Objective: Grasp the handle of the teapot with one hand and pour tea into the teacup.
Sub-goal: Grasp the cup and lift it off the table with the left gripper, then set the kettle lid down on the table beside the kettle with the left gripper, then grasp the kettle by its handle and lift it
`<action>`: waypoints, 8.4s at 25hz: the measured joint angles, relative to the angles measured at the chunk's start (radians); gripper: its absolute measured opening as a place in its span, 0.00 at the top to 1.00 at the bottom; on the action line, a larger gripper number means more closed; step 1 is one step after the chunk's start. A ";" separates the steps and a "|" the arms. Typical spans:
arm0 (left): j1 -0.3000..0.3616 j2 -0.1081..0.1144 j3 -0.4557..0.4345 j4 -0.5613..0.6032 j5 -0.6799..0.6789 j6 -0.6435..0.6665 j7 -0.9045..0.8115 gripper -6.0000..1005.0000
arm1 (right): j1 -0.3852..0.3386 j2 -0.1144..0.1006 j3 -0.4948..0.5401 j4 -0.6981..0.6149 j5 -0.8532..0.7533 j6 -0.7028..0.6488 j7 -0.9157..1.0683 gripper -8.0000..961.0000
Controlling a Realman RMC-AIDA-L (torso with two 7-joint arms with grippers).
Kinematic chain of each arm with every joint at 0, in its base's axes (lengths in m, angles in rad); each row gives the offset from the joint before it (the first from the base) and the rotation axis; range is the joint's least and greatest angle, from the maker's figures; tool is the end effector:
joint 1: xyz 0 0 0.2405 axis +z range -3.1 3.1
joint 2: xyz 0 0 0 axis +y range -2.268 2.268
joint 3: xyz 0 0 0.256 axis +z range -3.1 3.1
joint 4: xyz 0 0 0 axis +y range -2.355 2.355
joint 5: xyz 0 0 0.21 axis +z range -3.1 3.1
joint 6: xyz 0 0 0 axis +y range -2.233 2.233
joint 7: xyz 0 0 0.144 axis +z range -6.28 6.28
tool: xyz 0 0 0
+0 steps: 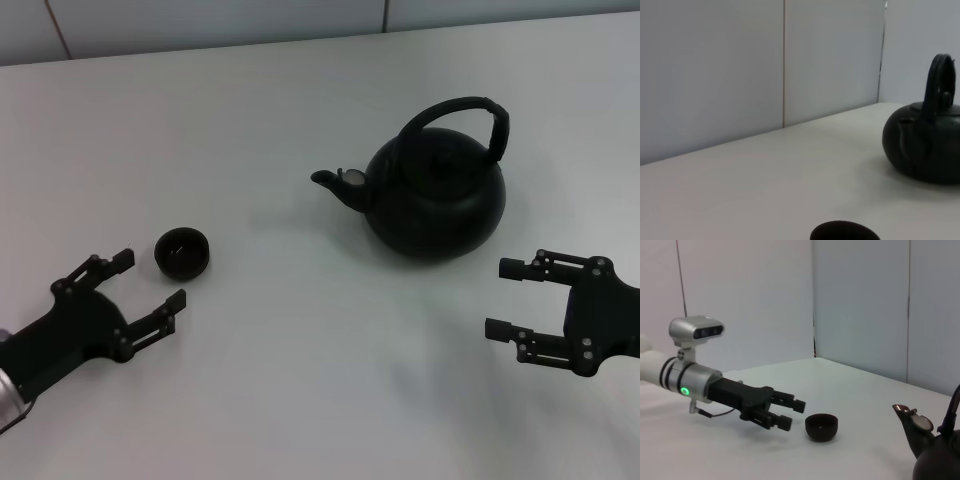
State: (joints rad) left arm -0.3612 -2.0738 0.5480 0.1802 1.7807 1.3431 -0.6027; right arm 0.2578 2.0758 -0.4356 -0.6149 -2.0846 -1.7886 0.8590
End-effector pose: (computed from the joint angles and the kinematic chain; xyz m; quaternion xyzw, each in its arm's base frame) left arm -0.3390 0.2614 -0.0521 -0.8980 -0.1816 -0.2482 0.3148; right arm 0.3364 0.2239 0.0185 -0.9337 0.1202 0.2642 0.2096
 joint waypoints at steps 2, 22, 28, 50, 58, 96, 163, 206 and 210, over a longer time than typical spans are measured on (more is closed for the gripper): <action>-0.024 0.000 0.000 -0.017 -0.001 -0.036 0.000 0.16 | 0.000 0.000 0.000 -0.001 0.000 -0.001 0.000 0.29; -0.136 -0.005 -0.008 -0.073 -0.001 -0.167 0.000 0.16 | 0.008 0.000 0.001 -0.015 0.003 -0.013 0.006 0.28; -0.141 -0.005 -0.008 -0.075 -0.001 -0.178 0.000 0.16 | 0.009 0.000 0.001 -0.014 0.003 -0.013 0.007 0.29; -0.153 -0.005 -0.013 -0.093 -0.001 -0.189 0.024 0.24 | 0.009 0.000 0.001 -0.016 0.003 -0.015 0.008 0.29; -0.192 -0.005 -0.005 -0.134 0.002 -0.120 0.025 0.31 | 0.008 0.000 0.001 -0.016 0.003 -0.015 0.008 0.29; -0.309 -0.006 -0.074 -0.346 0.008 -0.279 0.170 0.29 | 0.003 0.000 0.002 -0.013 0.003 -0.025 0.004 0.29; 0.129 0.013 0.201 0.347 0.052 0.248 -0.235 0.14 | -0.055 0.004 0.208 0.274 0.221 -0.001 -0.130 0.29; 0.131 0.012 0.160 0.340 0.043 0.270 -0.233 0.14 | 0.127 0.004 0.500 0.759 0.388 0.474 -0.686 0.30; 0.131 0.012 0.160 0.340 0.043 0.269 -0.235 0.14 | 0.137 0.004 0.500 0.751 0.388 0.490 -0.686 0.30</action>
State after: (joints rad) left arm -0.2305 -2.0622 0.7083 0.5200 1.8239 1.6122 -0.8378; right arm 0.3950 2.0800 0.0644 0.1362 -1.6964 -1.2988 0.1733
